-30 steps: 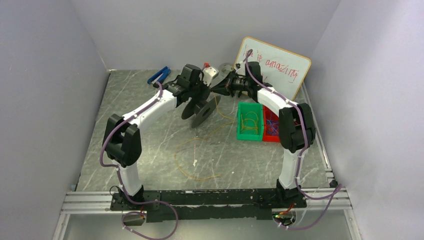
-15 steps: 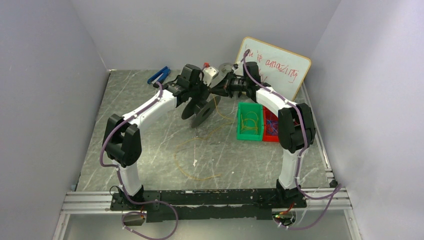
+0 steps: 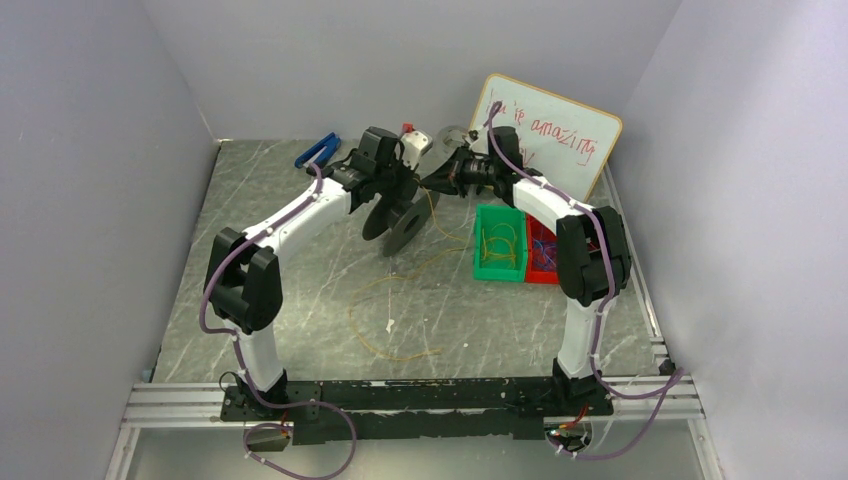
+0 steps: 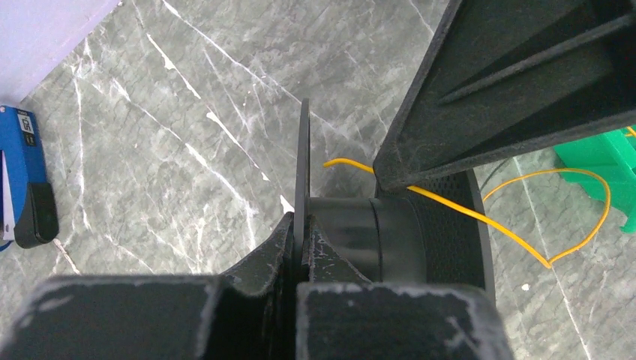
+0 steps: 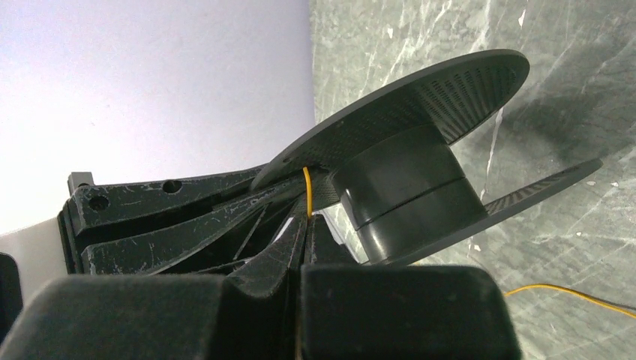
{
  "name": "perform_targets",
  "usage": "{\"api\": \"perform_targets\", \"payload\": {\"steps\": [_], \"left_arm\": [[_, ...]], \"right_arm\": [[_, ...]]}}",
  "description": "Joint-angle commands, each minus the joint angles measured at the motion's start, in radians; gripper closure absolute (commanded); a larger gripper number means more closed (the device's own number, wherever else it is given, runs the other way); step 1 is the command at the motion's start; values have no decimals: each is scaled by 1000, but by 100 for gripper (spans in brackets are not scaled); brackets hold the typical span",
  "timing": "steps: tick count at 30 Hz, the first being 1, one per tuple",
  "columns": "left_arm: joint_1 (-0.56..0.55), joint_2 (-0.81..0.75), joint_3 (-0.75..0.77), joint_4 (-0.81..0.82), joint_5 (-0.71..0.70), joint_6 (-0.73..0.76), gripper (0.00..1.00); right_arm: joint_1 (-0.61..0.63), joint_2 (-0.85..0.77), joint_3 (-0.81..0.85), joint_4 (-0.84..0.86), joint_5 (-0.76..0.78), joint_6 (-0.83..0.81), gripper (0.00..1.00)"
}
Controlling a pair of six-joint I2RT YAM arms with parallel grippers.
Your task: Wrap the cables
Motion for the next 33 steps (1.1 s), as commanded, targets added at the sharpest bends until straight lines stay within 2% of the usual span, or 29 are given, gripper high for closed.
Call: {"api": "perform_targets", "payload": {"steps": [1, 8, 16, 33], "left_arm": [[-6, 6, 26, -27, 49, -15, 98], [-5, 15, 30, -28, 56, -18, 98], [-6, 21, 37, -29, 47, -28, 98], [-1, 19, 34, -29, 64, -36, 98]], "right_arm": [[-8, -45, -17, 116, -30, 66, 100], [-8, -41, -21, 177, -61, 108, 100], [-6, -36, 0, 92, -39, 43, 100], [-4, -45, 5, 65, -29, 17, 100]]}}
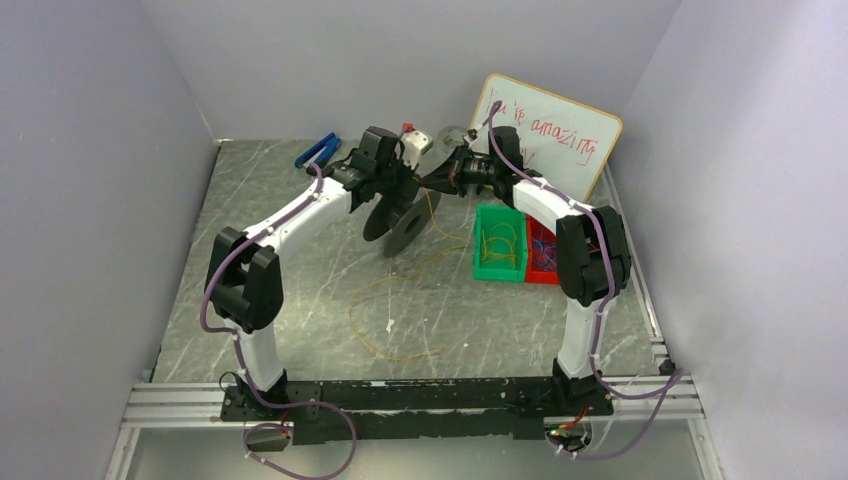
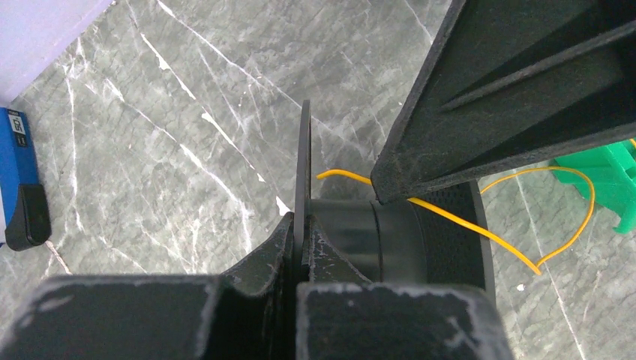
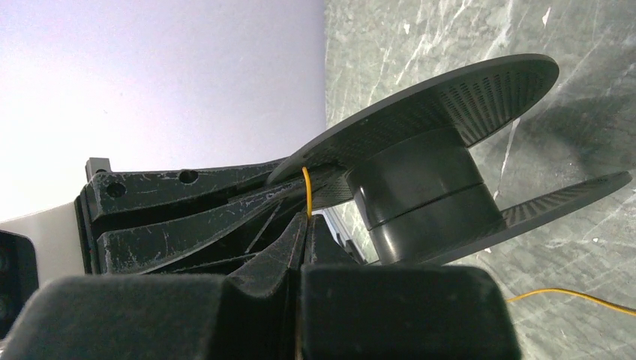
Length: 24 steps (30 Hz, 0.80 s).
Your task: Wrap the cables
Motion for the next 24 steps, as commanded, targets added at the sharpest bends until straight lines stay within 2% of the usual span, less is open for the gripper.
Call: {"api": "perform_targets", "payload": {"steps": [1, 24], "left_arm": [[-3, 11, 28, -28, 51, -28, 97], [-4, 13, 27, -37, 80, -15, 98]], "right_arm": [[-2, -44, 26, -5, 4, -22, 100], [-4, -26, 39, 28, -2, 0, 100]]}}
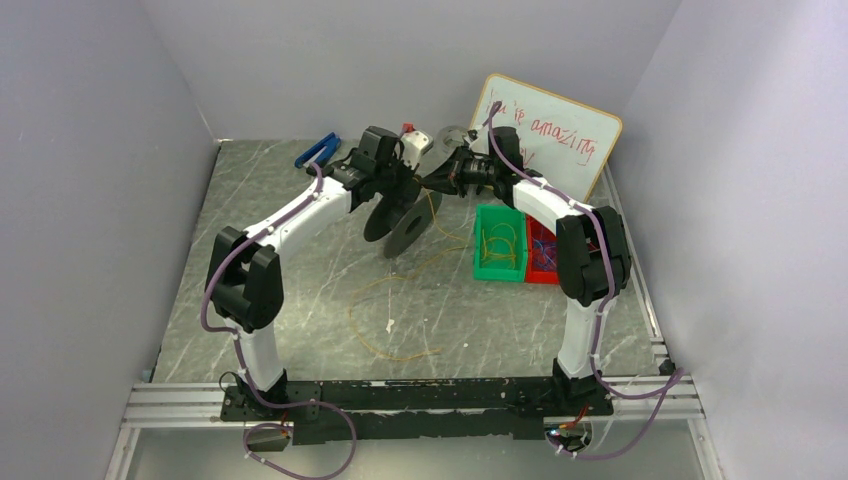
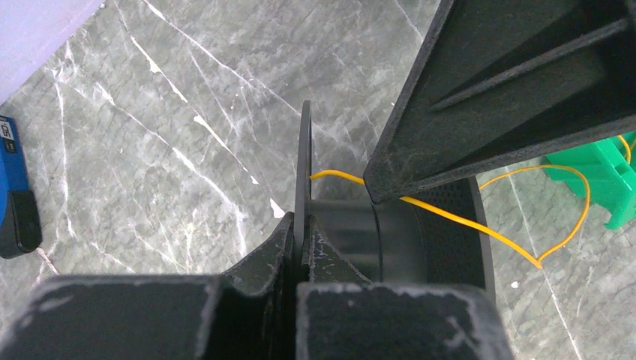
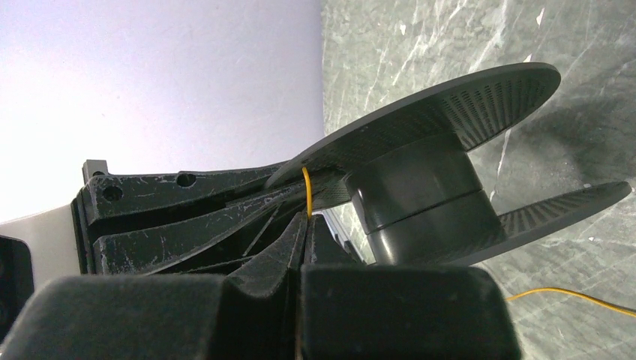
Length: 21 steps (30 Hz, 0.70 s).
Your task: Wrap the cables
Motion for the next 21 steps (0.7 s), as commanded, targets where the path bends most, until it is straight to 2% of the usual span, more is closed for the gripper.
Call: {"api": "perform_targets", "payload": {"steps": [1, 21], "left_arm": [[-6, 8, 24, -36, 56, -14, 97], [-7, 10, 22, -37, 57, -16, 97]], "right_arm": [[-4, -25, 39, 41, -10, 10, 100], [-15, -23, 39, 27, -2, -1, 100]]}}
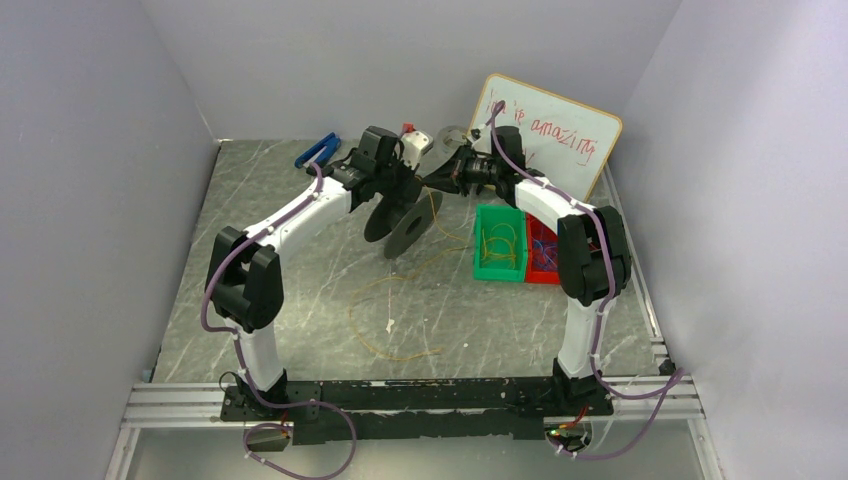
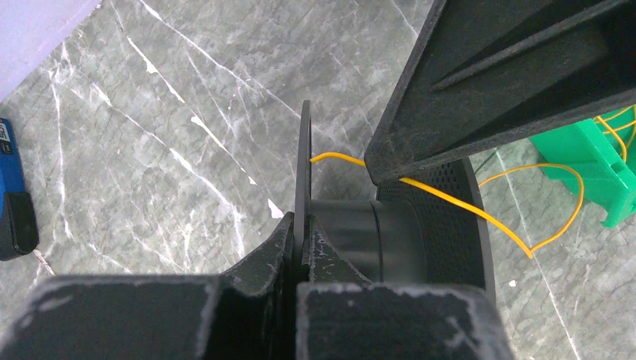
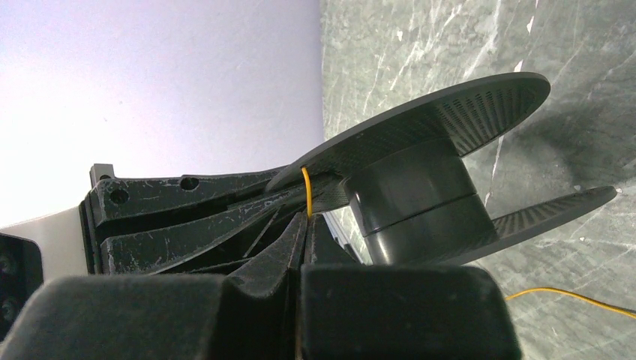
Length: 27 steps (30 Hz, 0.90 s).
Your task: Wrap the cables
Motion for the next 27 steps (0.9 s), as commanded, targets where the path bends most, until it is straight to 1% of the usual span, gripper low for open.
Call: {"api": "perform_targets", "payload": {"steps": [1, 9, 13, 21, 27], "left_arm": [[-8, 10, 23, -37, 48, -17, 98], [-7, 16, 30, -38, 43, -21, 97], [-8, 17, 30, -36, 39, -23, 97], [-6, 15, 26, -38, 49, -20, 98], [-8, 15, 30, -41, 54, -21, 97]], "right_arm": [[-1, -22, 39, 28, -6, -1, 100], [8, -21, 49, 19, -11, -12, 100], [8, -18, 60, -24, 4, -43, 100], [8, -14, 54, 7, 0, -16, 100], [9, -6, 64, -9, 6, -27, 100]]}}
